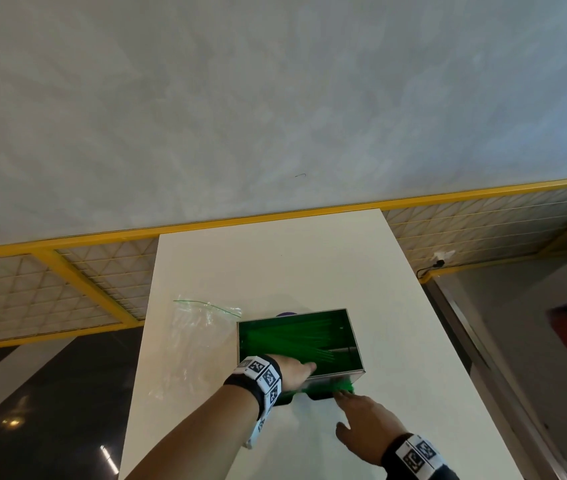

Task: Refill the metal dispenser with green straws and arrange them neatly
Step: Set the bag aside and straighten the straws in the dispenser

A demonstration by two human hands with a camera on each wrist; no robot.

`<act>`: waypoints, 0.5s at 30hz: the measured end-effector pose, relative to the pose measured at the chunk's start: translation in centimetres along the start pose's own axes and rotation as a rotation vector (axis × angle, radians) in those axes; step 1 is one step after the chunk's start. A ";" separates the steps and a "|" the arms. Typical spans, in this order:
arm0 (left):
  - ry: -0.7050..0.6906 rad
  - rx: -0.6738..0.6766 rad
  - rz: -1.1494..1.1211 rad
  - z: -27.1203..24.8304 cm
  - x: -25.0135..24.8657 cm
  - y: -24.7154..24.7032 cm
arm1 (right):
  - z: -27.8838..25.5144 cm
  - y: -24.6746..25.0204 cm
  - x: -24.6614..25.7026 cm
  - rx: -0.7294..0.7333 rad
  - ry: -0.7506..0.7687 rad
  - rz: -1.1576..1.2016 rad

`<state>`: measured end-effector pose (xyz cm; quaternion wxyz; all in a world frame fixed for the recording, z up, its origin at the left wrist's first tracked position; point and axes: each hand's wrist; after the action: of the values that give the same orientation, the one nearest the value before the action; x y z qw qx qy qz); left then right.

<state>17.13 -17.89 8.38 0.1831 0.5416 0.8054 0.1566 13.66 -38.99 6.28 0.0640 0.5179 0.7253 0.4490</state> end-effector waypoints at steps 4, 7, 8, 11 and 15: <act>-0.046 -0.110 0.038 -0.3 0.1 0.5 | -1.7 5.2 0.9 -0.107 0.102 0.048; -0.079 -0.361 0.051 -0.3 0.6 1.2 | -0.6 9.7 2.4 -0.317 0.226 0.056; -0.076 -0.430 0.059 -0.3 0.8 1.4 | 0.4 10.5 3.0 -0.323 0.244 0.046; -0.052 -0.535 0.141 -0.9 1.0 1.9 | 4.3 10.6 4.5 -0.119 0.212 -0.054; 0.013 -0.360 0.204 -0.9 1.8 0.7 | 6.8 8.7 6.6 0.131 0.226 -0.160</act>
<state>16.64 -16.06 9.28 0.2548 0.5778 0.7065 0.3194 20.45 -29.13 11.02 -0.0167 0.4077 0.7947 0.4495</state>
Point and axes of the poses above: each hand's wrist, its own z-axis towards the middle knuckle, its own y-axis out of the back of the hand, x = y × z, and after that the axes turned 7 degrees about y, right-handed
